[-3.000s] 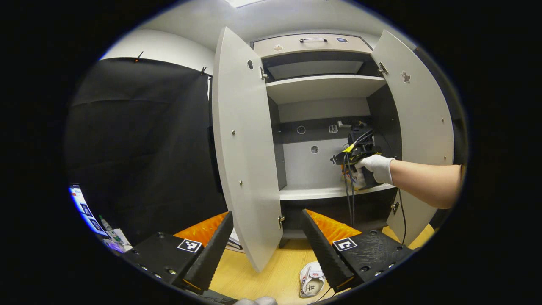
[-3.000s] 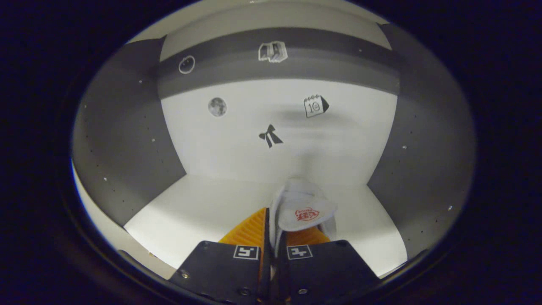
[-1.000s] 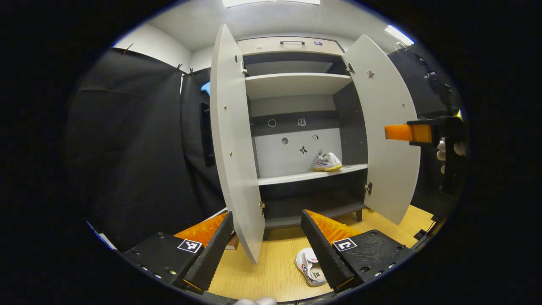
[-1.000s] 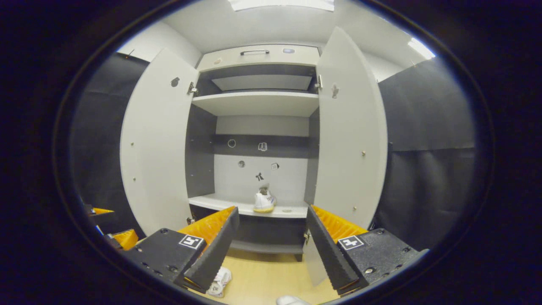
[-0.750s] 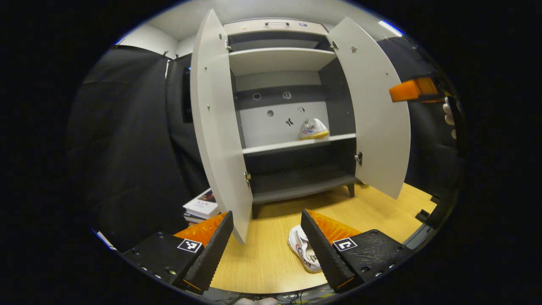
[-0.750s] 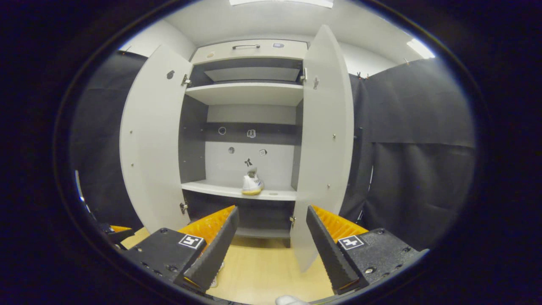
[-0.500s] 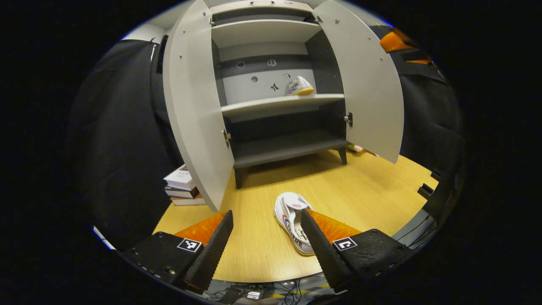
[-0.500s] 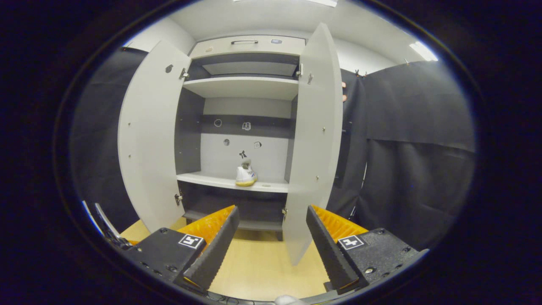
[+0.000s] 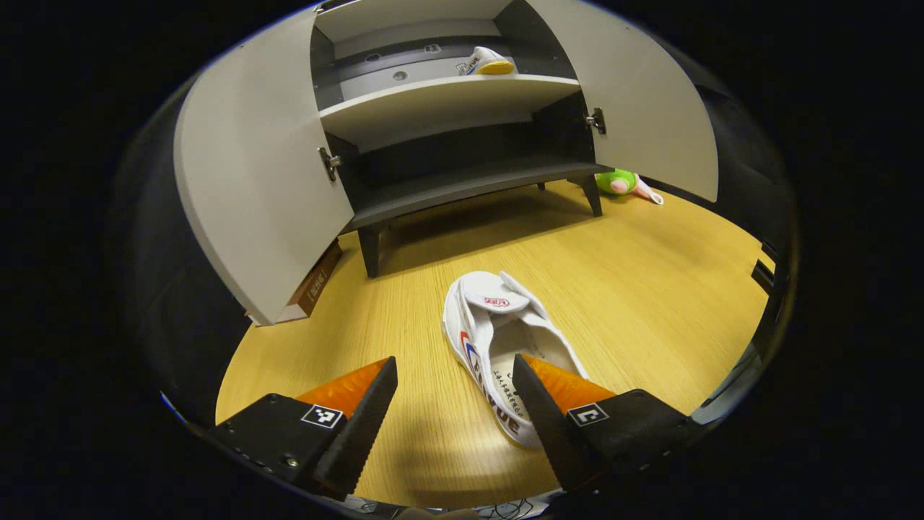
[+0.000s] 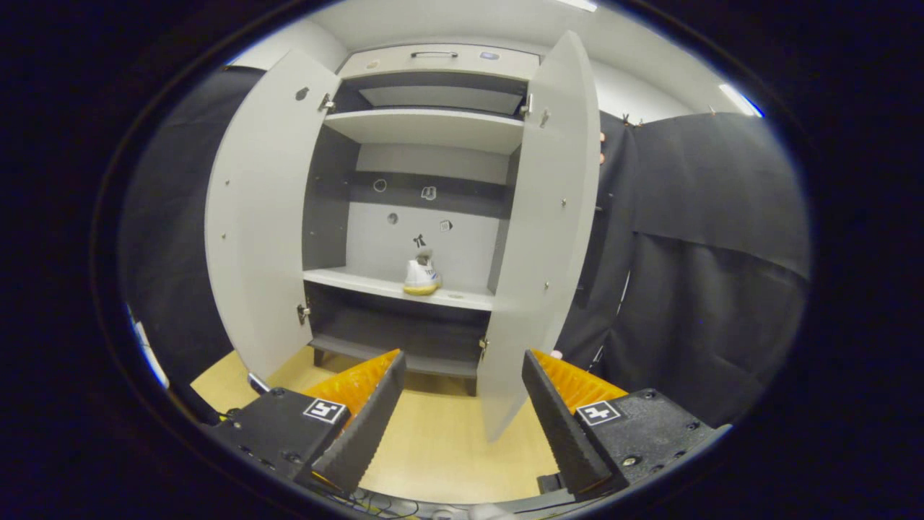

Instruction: Grab one shoe with the right hand and put it into the shoe cabinet, grab the other shoe with the left hand and put it into the shoe cabinet; then close the right door with the right hand and the left door with the left hand.

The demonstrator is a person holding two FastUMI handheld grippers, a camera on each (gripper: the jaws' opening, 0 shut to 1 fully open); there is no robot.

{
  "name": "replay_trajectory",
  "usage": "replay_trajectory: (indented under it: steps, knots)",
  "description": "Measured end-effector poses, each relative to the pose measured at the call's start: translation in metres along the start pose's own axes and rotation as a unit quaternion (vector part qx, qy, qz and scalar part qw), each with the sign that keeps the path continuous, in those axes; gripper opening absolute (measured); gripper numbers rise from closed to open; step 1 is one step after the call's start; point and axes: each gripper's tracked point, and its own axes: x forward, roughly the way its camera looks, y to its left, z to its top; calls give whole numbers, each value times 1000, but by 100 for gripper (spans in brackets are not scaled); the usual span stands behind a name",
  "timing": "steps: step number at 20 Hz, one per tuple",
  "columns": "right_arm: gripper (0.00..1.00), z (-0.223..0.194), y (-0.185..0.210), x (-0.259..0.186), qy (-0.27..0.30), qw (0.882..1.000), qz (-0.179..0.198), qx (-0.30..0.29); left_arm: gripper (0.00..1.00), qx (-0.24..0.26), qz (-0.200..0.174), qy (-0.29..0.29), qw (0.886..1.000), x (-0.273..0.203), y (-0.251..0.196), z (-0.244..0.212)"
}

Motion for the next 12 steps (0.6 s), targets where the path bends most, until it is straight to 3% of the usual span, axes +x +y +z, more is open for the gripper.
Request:
replay_trajectory:
  steps: [4,9,11,12]
  knots:
    - [100,4,4,16,5,1000,7,6,97,1,-17,9,1000,32,-6,6]
    - [100,7,5,36,10,1000,11,7,94,-18,-7,33,999,69,6,8]
    - [100,4,5,42,15,1000,14,8,95,-25,-26,31,999,80,1,11]
    - [100,2,4,45,19,1000,12,7,88,-16,-30,30,999,82,-2,13]
